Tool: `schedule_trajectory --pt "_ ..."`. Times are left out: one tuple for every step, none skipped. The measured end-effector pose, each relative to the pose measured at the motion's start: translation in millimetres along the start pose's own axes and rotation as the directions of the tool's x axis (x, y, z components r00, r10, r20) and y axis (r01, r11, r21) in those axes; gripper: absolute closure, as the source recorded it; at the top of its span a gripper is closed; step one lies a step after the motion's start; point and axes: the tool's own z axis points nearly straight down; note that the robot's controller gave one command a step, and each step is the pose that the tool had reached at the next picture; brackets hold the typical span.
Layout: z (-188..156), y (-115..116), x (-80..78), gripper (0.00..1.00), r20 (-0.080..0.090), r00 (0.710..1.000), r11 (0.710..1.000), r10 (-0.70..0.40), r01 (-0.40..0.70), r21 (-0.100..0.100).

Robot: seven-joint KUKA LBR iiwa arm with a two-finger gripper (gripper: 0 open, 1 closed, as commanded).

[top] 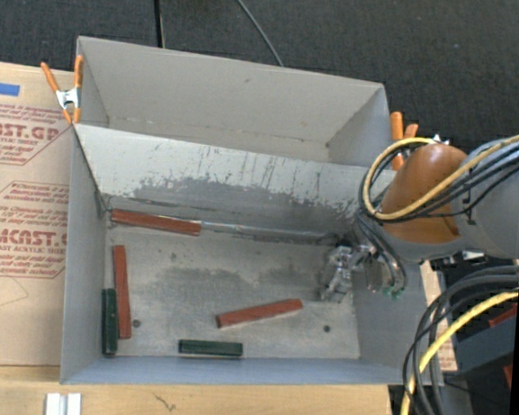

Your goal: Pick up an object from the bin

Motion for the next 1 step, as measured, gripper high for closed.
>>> schedule_trajectory --pt "0.0 -0.1 0.0 0.00 0.000 1.000 1.000 0.000 0.000 0.000"
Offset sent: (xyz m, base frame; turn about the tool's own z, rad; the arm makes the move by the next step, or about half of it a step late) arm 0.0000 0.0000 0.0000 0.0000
